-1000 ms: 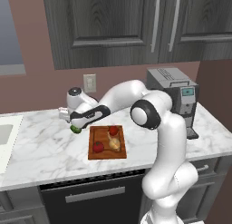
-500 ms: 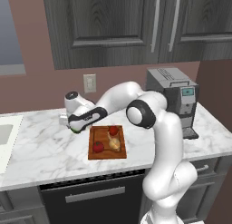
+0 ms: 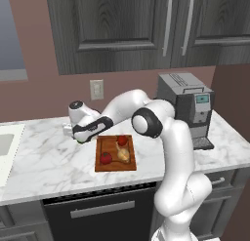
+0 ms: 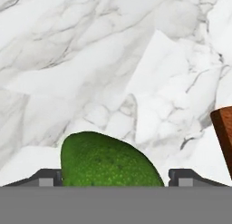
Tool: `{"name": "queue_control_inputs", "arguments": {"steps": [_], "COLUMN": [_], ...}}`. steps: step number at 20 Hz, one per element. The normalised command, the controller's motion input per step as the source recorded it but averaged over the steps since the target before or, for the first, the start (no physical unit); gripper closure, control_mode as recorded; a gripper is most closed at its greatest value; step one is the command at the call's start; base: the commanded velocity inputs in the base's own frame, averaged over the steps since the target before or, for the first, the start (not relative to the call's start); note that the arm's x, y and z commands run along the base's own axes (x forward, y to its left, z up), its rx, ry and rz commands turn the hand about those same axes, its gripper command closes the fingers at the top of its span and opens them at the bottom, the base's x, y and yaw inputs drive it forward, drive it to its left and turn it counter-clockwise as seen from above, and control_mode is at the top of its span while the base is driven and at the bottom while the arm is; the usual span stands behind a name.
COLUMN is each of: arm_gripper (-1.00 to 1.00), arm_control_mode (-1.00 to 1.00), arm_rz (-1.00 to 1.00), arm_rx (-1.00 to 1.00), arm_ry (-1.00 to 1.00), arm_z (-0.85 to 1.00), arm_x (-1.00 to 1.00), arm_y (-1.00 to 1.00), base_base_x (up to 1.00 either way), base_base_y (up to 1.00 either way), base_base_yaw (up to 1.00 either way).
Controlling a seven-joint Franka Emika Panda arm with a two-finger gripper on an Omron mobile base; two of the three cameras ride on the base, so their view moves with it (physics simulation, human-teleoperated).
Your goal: Place the avocado, onion, tomato, and bell pepper on the cutting board.
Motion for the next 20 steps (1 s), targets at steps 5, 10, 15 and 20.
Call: {"name": "queue_control_inputs", "arguments": {"steps": [5,10,15,20], "arm_gripper": [1.00,1.00,1.00,1.00], "arm_control_mode": [-1.00,-1.00,-1.00,-1.00], "arm_rz": [-0.04,-0.14,-0.14,-0.08], "arm_rx": [0.00,0.00,0.00,0.00], "arm_ry": [0.05,0.09,0.09,0.02], "arm_z": [0.09,0.42,0.10,-0.12], "arm_x": [0.03,-0.04,-0.23,-0.35], "arm_y": [0.03,-0.21,-0.55,-0.67], "base_base_x": [0.00,0.00,0.00,0.00], "base_base_y": [0.00,0.00,0.00,0.00], "base_base_yaw": [0.00,0.00,0.00,0.00]}}
